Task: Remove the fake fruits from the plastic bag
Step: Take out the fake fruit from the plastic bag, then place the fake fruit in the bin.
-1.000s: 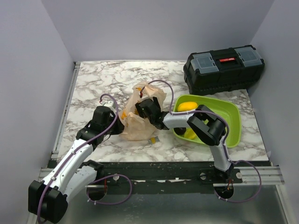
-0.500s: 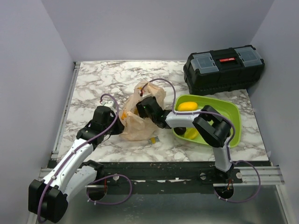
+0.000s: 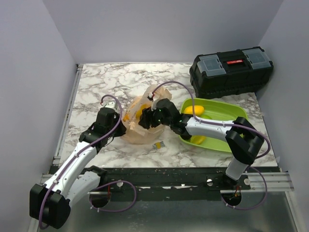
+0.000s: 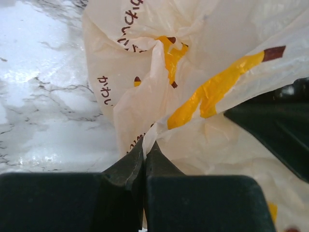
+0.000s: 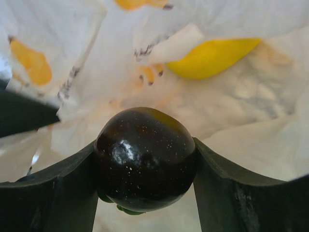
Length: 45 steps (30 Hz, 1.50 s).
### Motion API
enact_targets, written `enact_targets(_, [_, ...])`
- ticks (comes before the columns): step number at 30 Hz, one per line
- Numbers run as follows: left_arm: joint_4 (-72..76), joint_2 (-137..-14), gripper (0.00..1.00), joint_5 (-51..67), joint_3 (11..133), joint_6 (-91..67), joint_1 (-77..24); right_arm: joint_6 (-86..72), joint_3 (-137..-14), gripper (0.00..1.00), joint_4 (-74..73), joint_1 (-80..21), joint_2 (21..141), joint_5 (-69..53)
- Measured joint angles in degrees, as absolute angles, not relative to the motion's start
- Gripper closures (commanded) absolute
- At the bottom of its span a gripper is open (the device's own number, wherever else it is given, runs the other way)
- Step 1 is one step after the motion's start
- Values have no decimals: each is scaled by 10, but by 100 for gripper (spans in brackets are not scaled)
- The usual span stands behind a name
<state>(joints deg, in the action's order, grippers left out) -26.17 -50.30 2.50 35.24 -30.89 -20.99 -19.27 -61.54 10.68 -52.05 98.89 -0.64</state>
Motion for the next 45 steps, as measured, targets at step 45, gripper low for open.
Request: enact_targets(45, [-302, -492, 99, -142, 415, -300, -210, -372, -477, 92, 290, -521, 860, -461])
